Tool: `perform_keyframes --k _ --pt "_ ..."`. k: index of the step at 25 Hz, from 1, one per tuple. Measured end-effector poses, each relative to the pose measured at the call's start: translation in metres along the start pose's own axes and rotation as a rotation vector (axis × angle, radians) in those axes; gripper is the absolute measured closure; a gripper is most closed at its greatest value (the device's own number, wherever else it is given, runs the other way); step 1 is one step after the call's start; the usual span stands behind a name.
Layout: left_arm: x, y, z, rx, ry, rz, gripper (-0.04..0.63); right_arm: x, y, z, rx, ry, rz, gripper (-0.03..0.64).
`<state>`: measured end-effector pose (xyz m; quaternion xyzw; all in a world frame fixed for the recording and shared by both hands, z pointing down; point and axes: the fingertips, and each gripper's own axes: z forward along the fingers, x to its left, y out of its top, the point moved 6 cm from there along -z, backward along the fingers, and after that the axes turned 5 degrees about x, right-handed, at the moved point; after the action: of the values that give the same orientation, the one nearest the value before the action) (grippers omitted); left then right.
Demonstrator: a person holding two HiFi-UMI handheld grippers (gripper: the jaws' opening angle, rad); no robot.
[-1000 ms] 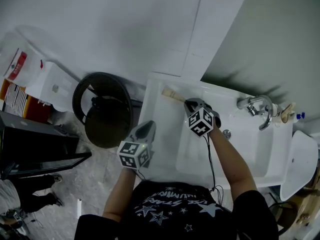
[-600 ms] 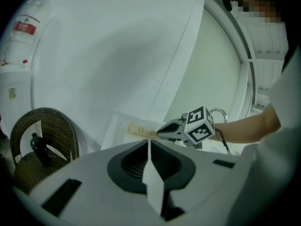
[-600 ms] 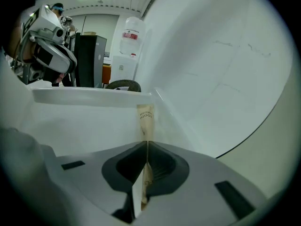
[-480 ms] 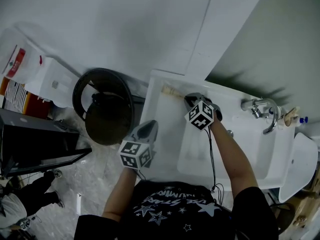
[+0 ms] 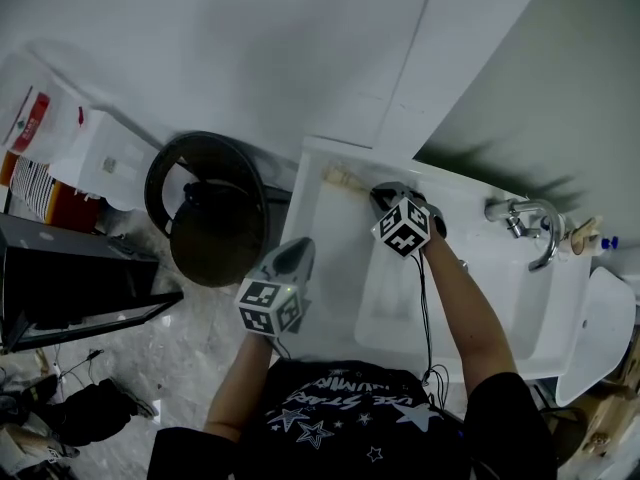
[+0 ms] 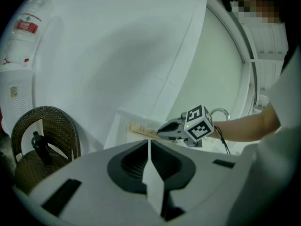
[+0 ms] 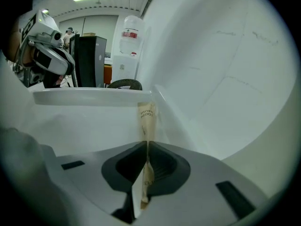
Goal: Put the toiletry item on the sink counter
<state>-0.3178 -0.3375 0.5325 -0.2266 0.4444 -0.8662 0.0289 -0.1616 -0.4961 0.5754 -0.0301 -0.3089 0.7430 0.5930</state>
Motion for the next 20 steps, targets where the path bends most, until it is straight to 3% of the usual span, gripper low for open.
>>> perform_keyframes --k 4,7,20 --pt "-0.003 0.000 0.001 -0.001 -0.002 0.001 0.565 0.001 -0.004 0.000 0.010 0.009 0.015 0.593" --pt "-0.005 0.000 0.001 -0.002 -0.002 0.002 0.565 0.000 -0.006 -0.001 0.013 0.005 0.031 0.505" --pt "-0.020 0.001 -0.011 -0.022 0.004 0.024 0.565 0.003 -0.008 -0.024 -0.014 -0.026 0.040 0.489"
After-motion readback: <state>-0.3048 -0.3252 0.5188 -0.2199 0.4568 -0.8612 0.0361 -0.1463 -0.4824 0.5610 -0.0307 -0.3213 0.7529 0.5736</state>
